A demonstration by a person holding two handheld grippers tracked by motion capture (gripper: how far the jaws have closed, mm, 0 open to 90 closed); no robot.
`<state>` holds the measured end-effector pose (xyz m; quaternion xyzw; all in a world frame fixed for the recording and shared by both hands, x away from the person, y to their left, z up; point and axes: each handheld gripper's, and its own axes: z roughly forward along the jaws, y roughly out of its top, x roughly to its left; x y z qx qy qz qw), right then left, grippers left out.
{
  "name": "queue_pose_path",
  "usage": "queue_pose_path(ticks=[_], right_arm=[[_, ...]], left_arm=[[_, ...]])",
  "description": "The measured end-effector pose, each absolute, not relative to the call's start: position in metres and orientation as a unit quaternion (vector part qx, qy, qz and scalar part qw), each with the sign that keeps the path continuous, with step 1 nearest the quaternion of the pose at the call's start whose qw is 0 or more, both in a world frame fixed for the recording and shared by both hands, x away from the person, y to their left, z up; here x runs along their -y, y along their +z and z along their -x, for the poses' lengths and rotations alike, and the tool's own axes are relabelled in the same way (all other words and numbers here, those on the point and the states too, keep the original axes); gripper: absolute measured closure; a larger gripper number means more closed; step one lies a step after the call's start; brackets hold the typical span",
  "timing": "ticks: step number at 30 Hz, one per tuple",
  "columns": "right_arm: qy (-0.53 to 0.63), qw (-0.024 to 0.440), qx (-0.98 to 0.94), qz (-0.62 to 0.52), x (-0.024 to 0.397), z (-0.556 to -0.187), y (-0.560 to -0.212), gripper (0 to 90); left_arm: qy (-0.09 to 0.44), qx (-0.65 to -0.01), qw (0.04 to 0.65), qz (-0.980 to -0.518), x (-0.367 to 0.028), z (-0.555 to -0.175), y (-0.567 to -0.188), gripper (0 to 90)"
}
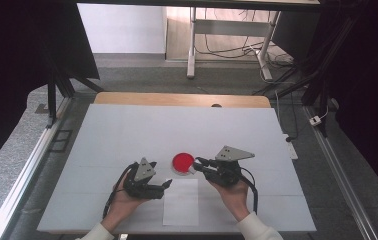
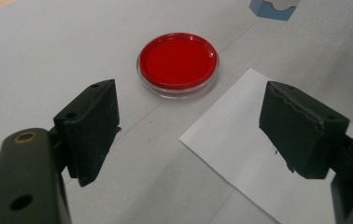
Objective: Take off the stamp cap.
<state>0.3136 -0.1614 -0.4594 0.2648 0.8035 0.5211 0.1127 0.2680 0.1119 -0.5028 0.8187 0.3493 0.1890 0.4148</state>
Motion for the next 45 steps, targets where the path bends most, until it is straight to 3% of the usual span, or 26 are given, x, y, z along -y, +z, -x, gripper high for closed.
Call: queue_pose_path(ticks=[45], right_arm=[[0.526, 0.106, -0.8, -0.267, 0.158, -0.313, -0.462, 75.0]], left_arm=[[0.169, -0.316, 0.42, -0.834, -0.055, -0.287, -0.499, 22.6]])
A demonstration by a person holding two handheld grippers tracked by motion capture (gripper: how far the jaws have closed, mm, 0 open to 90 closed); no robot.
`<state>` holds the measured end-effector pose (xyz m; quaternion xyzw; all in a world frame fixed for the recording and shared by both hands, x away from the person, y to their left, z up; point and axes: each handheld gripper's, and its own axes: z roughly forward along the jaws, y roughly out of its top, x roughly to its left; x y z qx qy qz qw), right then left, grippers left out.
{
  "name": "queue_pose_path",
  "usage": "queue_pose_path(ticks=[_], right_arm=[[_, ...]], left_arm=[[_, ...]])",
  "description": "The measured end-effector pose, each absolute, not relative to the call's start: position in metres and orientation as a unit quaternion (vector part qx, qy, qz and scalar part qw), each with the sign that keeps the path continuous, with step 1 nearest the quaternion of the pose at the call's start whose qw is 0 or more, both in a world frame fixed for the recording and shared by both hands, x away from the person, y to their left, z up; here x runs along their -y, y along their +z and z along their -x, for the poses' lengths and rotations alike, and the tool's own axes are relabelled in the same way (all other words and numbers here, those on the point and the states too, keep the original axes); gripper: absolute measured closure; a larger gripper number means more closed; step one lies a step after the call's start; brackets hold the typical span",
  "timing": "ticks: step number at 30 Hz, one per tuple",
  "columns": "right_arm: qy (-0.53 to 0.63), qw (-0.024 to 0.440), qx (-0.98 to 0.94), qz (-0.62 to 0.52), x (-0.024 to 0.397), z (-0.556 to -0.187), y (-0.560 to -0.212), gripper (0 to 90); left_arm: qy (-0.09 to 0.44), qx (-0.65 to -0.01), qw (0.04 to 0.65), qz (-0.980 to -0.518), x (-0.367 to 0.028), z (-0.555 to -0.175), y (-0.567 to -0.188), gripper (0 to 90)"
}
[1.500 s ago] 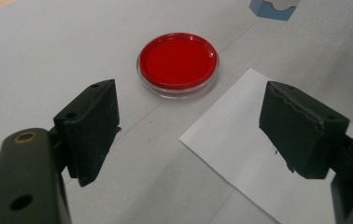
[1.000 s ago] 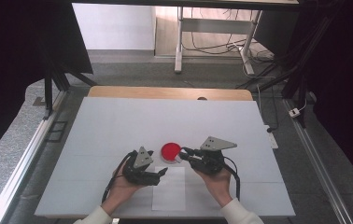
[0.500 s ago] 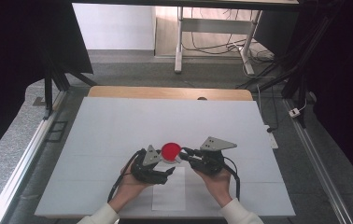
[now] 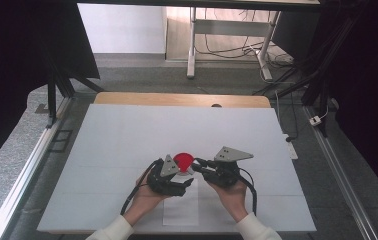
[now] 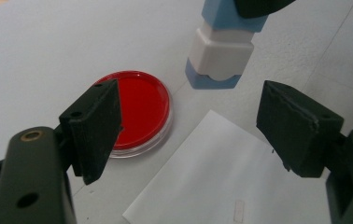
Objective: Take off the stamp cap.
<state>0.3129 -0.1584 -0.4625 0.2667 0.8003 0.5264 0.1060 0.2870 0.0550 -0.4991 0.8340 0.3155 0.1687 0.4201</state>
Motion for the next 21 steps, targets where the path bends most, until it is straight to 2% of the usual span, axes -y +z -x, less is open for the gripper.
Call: queue_pose_path(ticks=[9, 21], right_arm=[[0.529, 0.106, -0.799, -0.267, 0.158, -0.313, -0.463, 75.0], [0.534, 0.103, -0.794, -0.272, 0.158, -0.314, -0.465, 74.9]], left_arm=[[0.169, -0.314, 0.423, -0.833, -0.048, -0.289, -0.499, 23.9], [0.175, -0.308, 0.426, -0.832, -0.042, -0.291, -0.501, 31.3]])
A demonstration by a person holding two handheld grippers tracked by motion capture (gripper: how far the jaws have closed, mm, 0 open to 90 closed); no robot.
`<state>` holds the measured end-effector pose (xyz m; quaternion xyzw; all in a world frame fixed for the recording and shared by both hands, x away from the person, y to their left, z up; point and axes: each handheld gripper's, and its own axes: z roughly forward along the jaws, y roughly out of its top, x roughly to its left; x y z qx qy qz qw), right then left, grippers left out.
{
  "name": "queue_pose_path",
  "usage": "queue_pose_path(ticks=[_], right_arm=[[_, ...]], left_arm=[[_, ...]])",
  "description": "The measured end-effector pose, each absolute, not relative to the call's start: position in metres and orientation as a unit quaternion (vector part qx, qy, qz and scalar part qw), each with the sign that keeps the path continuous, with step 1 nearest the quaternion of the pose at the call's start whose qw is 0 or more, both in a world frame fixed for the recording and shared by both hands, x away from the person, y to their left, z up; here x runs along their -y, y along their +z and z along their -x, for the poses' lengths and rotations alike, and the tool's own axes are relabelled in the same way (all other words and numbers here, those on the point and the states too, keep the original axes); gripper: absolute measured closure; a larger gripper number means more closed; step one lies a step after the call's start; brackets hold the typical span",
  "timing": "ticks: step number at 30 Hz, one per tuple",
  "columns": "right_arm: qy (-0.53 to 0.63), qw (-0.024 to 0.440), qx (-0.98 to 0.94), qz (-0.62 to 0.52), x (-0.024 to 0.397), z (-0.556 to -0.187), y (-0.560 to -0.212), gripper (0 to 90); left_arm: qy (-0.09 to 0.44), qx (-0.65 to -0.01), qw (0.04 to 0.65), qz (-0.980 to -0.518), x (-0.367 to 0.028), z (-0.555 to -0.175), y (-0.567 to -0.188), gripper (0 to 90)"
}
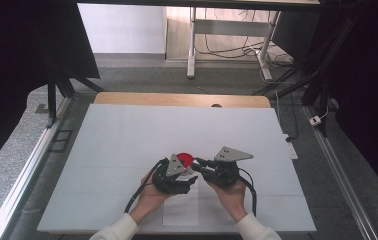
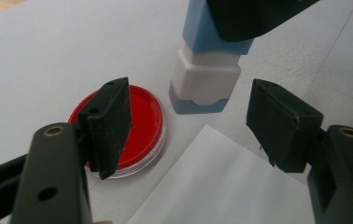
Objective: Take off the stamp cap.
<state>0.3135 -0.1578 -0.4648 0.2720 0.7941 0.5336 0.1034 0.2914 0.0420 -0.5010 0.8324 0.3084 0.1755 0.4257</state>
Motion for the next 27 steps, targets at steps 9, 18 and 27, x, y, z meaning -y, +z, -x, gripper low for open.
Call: queue_pose_path(ticks=[9, 18, 27], right_arm=[[0.544, 0.096, -0.785, -0.28, 0.1605, -0.3141, -0.4643, 74.9], [0.547, 0.093, -0.783, -0.281, 0.161, -0.3144, -0.4646, 74.9], [0.548, 0.093, -0.782, -0.281, 0.1611, -0.3145, -0.4647, 74.9]], left_arm=[[0.178, -0.298, 0.426, -0.835, -0.0397, -0.292, -0.5014, 40.4], [0.182, -0.289, 0.422, -0.84, -0.0377, -0.2917, -0.5026, 49.3], [0.189, -0.288, 0.419, -0.84, -0.0377, -0.2914, -0.503, 55.5]])
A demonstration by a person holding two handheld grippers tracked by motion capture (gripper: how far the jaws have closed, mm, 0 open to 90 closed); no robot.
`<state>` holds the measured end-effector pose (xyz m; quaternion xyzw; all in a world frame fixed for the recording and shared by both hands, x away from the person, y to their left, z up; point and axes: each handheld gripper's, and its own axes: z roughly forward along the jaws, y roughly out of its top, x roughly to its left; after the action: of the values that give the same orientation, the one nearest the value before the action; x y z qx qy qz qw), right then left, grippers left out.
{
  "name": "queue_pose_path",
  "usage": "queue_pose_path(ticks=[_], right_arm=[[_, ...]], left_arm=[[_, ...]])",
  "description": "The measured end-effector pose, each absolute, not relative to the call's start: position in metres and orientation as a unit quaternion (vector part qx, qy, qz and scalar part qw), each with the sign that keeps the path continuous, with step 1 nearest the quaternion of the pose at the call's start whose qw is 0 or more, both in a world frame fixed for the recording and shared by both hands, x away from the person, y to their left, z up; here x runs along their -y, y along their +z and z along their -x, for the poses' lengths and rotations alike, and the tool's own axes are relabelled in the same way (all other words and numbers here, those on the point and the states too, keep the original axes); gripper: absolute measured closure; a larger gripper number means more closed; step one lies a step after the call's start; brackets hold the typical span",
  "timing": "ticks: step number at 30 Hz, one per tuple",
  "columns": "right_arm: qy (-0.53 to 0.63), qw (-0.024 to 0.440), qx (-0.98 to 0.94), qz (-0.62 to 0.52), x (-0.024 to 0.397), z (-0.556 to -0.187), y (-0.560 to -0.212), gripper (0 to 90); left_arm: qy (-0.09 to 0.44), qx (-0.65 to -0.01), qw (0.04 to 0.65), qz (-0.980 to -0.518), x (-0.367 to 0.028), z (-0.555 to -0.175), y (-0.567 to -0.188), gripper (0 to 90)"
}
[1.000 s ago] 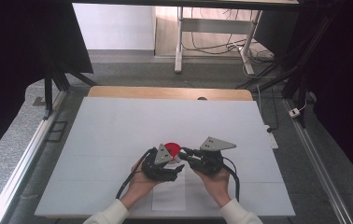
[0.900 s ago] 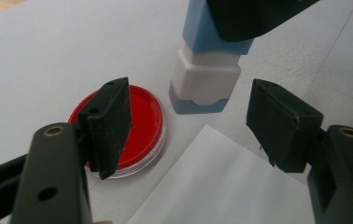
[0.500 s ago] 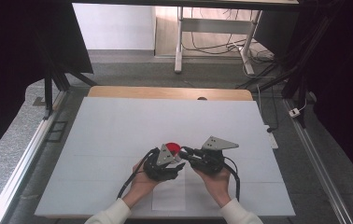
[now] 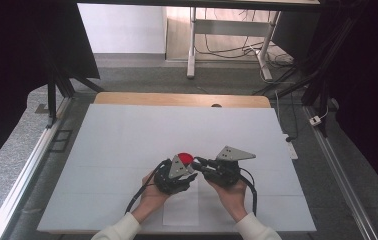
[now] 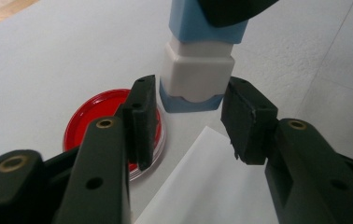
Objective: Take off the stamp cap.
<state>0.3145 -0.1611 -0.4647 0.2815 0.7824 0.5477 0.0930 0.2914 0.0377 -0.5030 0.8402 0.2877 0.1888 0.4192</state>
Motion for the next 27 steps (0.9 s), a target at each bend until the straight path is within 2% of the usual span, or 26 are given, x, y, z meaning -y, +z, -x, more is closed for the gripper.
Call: queue_pose_path(ticks=[11, 27], right_arm=[[0.552, 0.089, -0.779, -0.283, 0.1597, -0.3136, -0.4649, 74.9], [0.559, 0.086, -0.773, -0.289, 0.1616, -0.3139, -0.4647, 75.0]], left_arm=[[0.203, -0.285, 0.419, -0.838, -0.0385, -0.2897, -0.5025, 62.3], [0.205, -0.287, 0.416, -0.838, -0.0382, -0.2899, -0.504, 63.1]])
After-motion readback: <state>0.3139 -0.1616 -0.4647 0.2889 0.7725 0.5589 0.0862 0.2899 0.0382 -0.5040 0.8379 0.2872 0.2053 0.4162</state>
